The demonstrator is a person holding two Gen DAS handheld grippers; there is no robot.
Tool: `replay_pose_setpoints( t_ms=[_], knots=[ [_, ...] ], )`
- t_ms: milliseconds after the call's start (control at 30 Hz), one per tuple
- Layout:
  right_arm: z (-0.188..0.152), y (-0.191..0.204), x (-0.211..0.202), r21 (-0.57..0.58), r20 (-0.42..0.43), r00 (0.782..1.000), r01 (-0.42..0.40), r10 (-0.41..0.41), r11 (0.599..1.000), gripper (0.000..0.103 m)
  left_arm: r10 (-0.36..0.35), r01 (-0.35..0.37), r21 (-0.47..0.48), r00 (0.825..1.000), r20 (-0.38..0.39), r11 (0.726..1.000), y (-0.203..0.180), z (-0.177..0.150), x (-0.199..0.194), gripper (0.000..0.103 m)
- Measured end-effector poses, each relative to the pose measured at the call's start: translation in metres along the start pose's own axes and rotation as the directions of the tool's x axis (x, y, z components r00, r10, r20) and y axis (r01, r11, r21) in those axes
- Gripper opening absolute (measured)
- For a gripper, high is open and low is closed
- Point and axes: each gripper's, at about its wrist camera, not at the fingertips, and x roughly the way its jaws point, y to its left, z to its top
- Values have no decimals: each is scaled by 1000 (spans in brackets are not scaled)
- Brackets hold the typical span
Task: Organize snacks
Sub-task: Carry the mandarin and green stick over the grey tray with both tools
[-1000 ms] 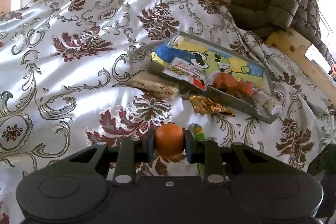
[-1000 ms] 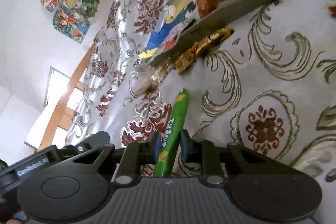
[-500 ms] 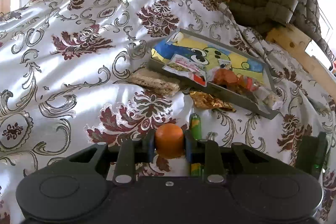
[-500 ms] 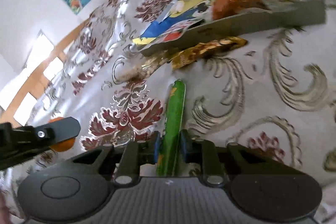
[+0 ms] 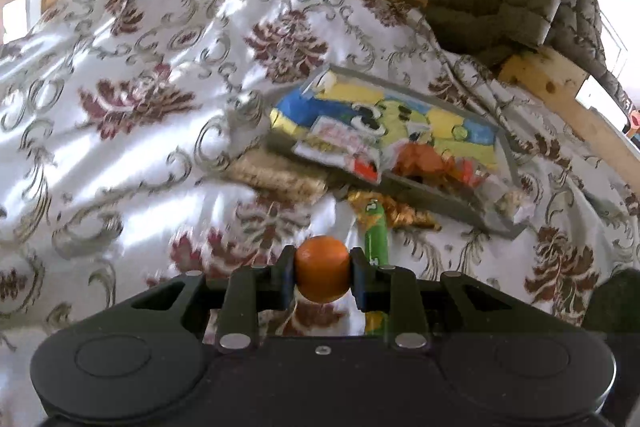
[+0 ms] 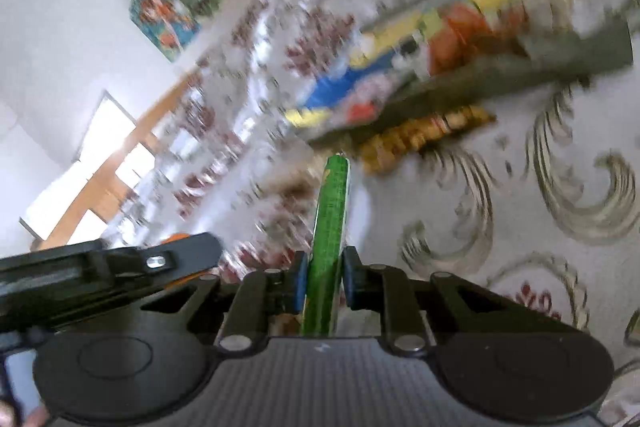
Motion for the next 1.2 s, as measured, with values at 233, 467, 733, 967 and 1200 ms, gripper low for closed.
replay_pose_setpoints(
  t_ms=[233,467,733,967,1200],
  knots=[
    [23,-5,-14,-4,97,995,-8,8,1000,20,-28,27,57,999,31,998,-18,26,17,30],
    [67,-16,-24,-60,253,966,60,-43,996,20,-114,113,54,993,16,992,-40,58,58,30],
    [106,-49,-22,-20,374,915,171,-151,985,20,-158,156,63,987,29,986,-76,86,117,30],
    [124,-66,-11,-71,436,874,271,-214,960,21,-179,177,50,984,27,983,-93,93,161,30],
    [120,-68,11,-123,400,882,319,-248,940,21,-158,157,77,987,-2,985,-95,92,187,30]
  ],
)
